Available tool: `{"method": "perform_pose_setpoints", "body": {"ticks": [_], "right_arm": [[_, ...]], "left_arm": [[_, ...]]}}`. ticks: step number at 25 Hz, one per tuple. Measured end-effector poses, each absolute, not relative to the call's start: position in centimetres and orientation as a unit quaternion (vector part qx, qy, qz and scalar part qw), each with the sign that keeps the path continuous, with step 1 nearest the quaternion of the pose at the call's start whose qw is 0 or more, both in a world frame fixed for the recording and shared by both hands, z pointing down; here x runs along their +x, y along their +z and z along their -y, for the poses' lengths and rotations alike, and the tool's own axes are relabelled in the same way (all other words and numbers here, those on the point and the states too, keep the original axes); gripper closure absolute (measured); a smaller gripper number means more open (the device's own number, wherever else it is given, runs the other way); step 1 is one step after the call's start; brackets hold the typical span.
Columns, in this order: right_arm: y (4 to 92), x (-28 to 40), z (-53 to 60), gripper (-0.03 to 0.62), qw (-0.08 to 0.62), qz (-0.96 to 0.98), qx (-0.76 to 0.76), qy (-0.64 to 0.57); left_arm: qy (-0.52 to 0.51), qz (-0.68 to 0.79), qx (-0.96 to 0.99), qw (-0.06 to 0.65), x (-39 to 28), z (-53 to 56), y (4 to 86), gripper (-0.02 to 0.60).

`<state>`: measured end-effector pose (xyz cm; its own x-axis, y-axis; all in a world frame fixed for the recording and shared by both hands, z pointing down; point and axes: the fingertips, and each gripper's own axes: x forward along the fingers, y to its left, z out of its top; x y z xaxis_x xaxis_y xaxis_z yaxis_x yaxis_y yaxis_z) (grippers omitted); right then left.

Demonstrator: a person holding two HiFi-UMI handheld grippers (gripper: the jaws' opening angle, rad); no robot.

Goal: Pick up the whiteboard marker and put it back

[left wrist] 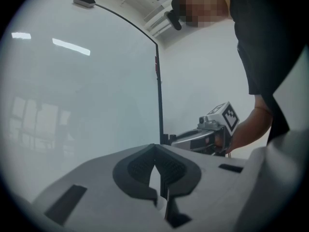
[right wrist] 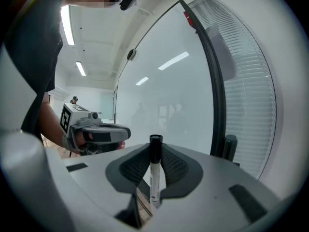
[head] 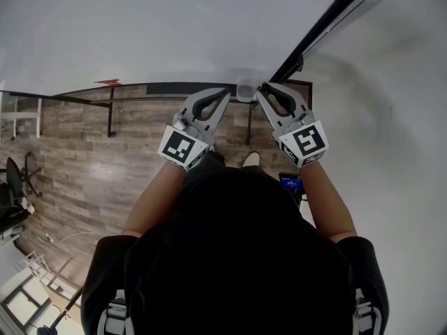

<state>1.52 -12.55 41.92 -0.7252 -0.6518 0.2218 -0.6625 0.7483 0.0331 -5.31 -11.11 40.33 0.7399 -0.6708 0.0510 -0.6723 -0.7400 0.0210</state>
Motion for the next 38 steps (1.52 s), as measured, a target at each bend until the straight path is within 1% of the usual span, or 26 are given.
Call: {"method": "perform_pose_setpoints", "body": {"ticks": [4, 9, 15, 23, 34, 38], "right_arm": [[43.3, 1.1, 14.0, 0.53, 0.114, 0.926, 0.358, 0.029], [45.3, 0.8, 15.4, 0.528, 0.123, 0.922, 0.366, 0.044], [47.5, 0.6, 16.4, 0.529, 0.143, 0.917, 0.371, 0.027], [52.1, -0.8, 16.9, 0.528, 0.192, 0.916, 0.352, 0.006], [57.5, -0.9, 16.7, 0.526, 0.262, 0.906, 0.333, 0.013], [58.4, -1.3, 16.5, 0.526, 0.277, 0.904, 0.325, 0.009]], "left_arm": [[0.027, 0.361, 0.932, 0.018, -5.5, 11.6, 40.3, 0.577], [0.011, 0.357, 0.934, 0.009, -5.0, 12.1, 40.5, 0.577], [0.018, 0.362, 0.932, 0.008, -4.8, 13.1, 42.2, 0.577], [0.001, 0.367, 0.93, 0.029, -5.4, 13.9, 43.9, 0.577], [0.011, 0.37, 0.928, 0.031, -5.9, 13.3, 43.7, 0.578], [0.012, 0.373, 0.927, 0.026, -6.3, 13.2, 43.5, 0.577]]}}
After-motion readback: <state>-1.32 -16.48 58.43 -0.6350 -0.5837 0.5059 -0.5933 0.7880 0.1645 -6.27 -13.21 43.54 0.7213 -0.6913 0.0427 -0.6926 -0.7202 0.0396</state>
